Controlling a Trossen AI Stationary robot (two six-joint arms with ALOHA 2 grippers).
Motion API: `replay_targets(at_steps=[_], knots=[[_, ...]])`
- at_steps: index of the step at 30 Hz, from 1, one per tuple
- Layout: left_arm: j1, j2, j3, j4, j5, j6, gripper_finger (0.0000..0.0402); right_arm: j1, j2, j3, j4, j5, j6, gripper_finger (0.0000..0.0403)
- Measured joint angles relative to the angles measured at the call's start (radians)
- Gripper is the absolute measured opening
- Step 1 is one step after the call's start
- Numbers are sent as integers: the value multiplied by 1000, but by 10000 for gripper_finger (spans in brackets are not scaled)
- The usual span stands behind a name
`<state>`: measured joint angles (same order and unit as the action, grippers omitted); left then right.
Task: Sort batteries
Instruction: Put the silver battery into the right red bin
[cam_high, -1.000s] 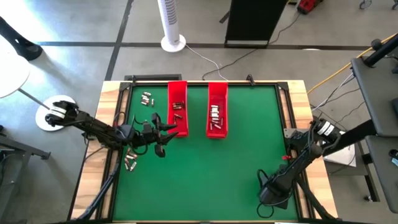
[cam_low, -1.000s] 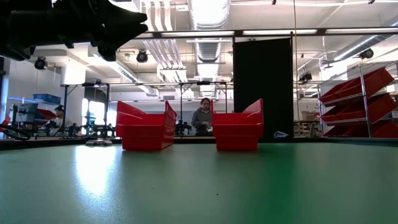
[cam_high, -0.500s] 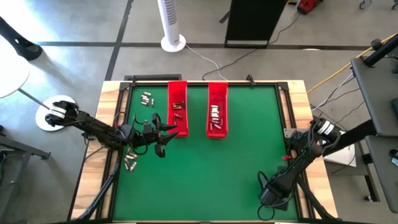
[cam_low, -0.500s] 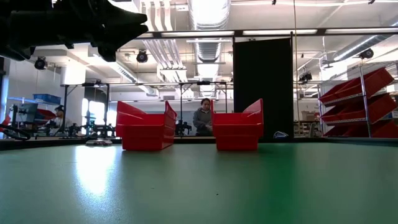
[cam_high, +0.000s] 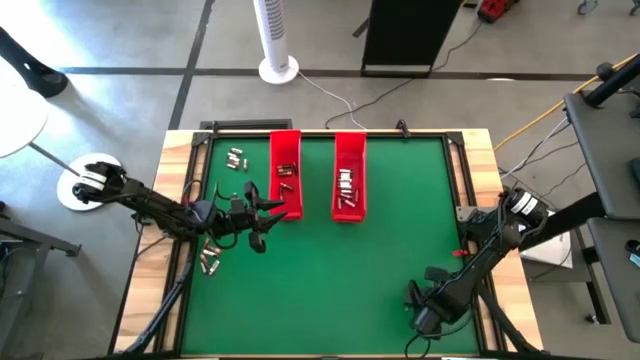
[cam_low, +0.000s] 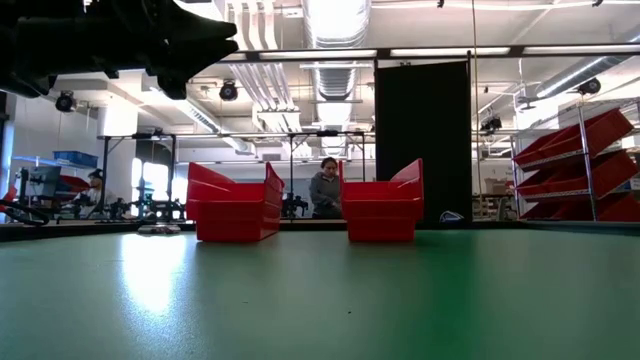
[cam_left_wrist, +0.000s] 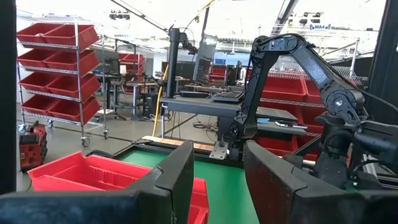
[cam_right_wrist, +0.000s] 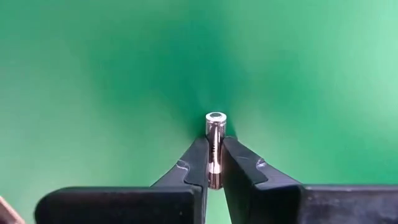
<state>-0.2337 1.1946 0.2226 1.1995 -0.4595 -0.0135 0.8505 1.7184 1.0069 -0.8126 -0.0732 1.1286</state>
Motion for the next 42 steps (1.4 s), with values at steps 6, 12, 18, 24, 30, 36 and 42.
replay_targets(at_steps=[6,12,18,24,30,36,42], knots=[[0,0,0,-4,2,-7,121,-11,2,-6,121,243,-14,24],[-6,0,7,-10,83,24,121,-14,28,-69,270,399,-22,25],[-69,-1,139,-223,120,79,121,-12,71,-152,468,530,18,56],[-94,22,314,-497,126,16,136,2,111,-216,586,646,39,105],[-132,98,371,-498,135,101,142,62,145,-259,658,782,100,110],[-127,128,373,-494,132,114,142,134,188,-275,684,864,204,88],[-117,146,373,-493,129,136,142,169,252,-277,701,955,291,71]])
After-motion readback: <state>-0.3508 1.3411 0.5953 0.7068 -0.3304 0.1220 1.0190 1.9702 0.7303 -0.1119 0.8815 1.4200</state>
